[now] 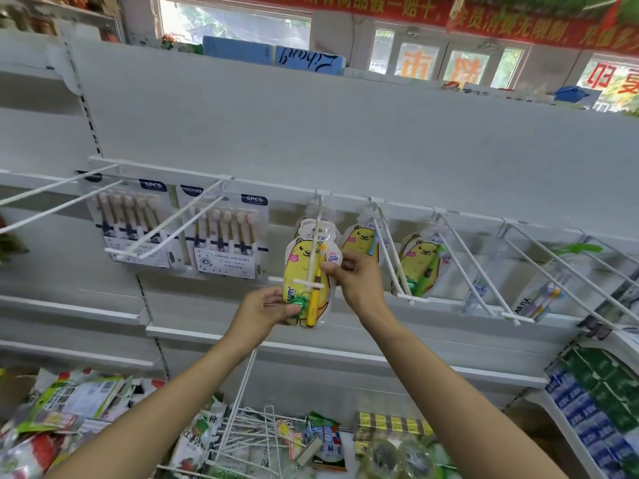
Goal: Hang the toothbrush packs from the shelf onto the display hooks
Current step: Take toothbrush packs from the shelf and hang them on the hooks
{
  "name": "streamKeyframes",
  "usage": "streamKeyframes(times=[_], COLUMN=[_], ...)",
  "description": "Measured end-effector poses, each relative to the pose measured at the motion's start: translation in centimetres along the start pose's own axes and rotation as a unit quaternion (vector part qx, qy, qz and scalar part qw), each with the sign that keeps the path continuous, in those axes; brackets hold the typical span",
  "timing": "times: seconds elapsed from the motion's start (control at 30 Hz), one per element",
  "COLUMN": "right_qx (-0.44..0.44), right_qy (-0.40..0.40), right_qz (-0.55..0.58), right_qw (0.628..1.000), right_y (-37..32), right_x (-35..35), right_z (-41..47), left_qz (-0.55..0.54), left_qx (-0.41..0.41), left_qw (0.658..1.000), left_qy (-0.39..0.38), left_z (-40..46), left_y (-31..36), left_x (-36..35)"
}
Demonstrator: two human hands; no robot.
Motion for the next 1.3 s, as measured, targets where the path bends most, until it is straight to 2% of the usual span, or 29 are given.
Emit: streamKeyframes(times=[0.23, 0.37, 0.6, 0.7, 0.8, 0.87, 0.97, 1.1, 1.2, 1.3], right_qx=[0.004, -0.011, -0.022, 0.006, -0.006, -0.015, 0.023, 0.098, 0.105, 0.119], right_qy=[0.045, 0.054, 0.044, 0.049, 0.046, 0.036, -0.021, -0.092, -0.112, -0.12], right_qz=[-0.079, -0.056, -0.077, -0.112, -0.131, -0.168, -0.31, -0.454, -0.507, -0.524], right_qw=[0.996, 0.997, 0.996, 0.992, 0.99, 0.985, 0.95, 0.881, 0.848, 0.835], right_y=[1.3, 1.9, 2.1, 1.5, 2.2, 3.0, 2.4, 1.1, 1.6, 1.9], right_x=[-0.1, 0.2, 0.5, 1.1, 2.3, 3.6, 5.4, 7.7, 10.2, 13.2], right_z=[4.1, 5.3, 5.5, 4.9, 3.5, 2.2, -0.6, -4.9, -7.3, -9.5], left_qz=[0.031, 0.039, 0.045, 0.089, 0.13, 0.174, 0.272, 0.41, 0.461, 0.476], left_qx=[-0.024, -0.024, -0.008, -0.007, 0.017, -0.008, -0.081, -0.209, -0.263, -0.311], left_qw=[0.999, 0.999, 0.999, 0.995, 0.987, 0.98, 0.956, 0.888, 0.846, 0.817], left_qy=[0.005, 0.01, 0.009, 0.037, 0.091, 0.097, 0.074, -0.01, -0.059, -0.094], left_z=[4.4, 6.2, 7.3, 6.7, 4.8, 3.5, 1.6, -0.3, -1.3, -2.7], left_y=[0.3, -0.2, -1.9, -2.7, -3.9, -4.4, -3.3, -0.2, 1.5, 3.3], left_x=[-0.6, -0.7, 0.0, 0.5, 1.7, 2.2, 1.1, -3.5, -7.5, -12.0])
Point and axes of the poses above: each hand's wrist, its own z-axis towards the middle knuckle, its own x-axis out of the back of the hand, y = z × x, the point moved 9 cm from there along z, towards the middle knuckle, and after that the axes turned 2 degrees about x, right-handed, at the moved point
